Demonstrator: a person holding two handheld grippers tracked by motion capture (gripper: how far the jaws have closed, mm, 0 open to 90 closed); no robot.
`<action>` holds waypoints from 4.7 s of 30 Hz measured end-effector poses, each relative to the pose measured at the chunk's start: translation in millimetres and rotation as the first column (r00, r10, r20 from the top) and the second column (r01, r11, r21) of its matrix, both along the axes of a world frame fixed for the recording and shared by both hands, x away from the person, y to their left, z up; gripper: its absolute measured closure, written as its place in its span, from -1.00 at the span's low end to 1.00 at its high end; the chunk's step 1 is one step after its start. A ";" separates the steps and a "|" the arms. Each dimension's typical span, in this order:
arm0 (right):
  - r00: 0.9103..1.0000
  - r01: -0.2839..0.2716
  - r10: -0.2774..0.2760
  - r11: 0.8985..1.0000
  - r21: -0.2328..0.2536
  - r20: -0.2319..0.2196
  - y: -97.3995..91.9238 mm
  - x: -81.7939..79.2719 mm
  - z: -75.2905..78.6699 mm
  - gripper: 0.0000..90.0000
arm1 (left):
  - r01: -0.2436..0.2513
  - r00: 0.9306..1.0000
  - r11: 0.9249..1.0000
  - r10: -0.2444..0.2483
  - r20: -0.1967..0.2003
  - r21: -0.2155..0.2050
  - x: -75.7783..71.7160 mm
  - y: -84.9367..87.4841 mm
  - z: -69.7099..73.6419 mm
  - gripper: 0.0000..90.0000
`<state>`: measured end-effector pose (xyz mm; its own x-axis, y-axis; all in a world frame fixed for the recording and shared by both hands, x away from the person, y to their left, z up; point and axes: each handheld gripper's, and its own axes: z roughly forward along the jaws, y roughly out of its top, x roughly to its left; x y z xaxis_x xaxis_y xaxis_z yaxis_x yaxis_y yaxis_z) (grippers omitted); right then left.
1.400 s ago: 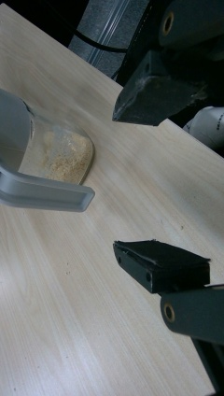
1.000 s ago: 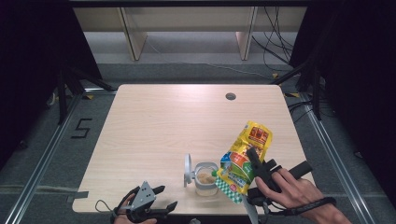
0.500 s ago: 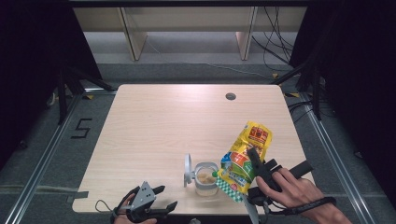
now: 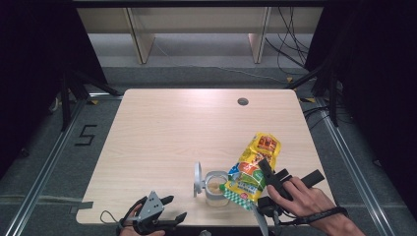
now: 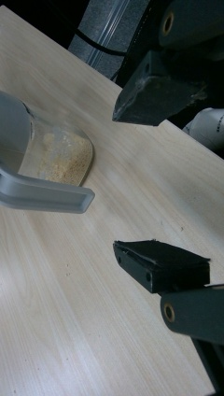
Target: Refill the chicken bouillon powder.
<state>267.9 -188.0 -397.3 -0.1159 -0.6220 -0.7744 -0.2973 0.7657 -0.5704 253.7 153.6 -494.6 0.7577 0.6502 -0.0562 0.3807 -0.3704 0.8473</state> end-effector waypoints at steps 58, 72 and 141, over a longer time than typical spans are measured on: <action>0.999 -0.006 0.005 1.000 0.030 0.034 -3.3 6.6 5.8 0.77 | -0.003 1.000 1.000 0.003 0.002 -0.004 0.0 0.1 -0.1 -0.32; 0.999 -0.006 0.004 0.999 0.041 0.032 -5.1 6.3 7.8 0.77 | -0.004 1.000 1.000 0.004 0.005 -0.004 0.2 0.4 0.3 -0.32; 0.969 0.134 -0.007 0.855 0.500 -0.248 -39.1 4.0 -22.2 0.81 | -0.009 1.000 1.000 0.009 0.009 -0.007 0.1 0.3 0.4 -0.32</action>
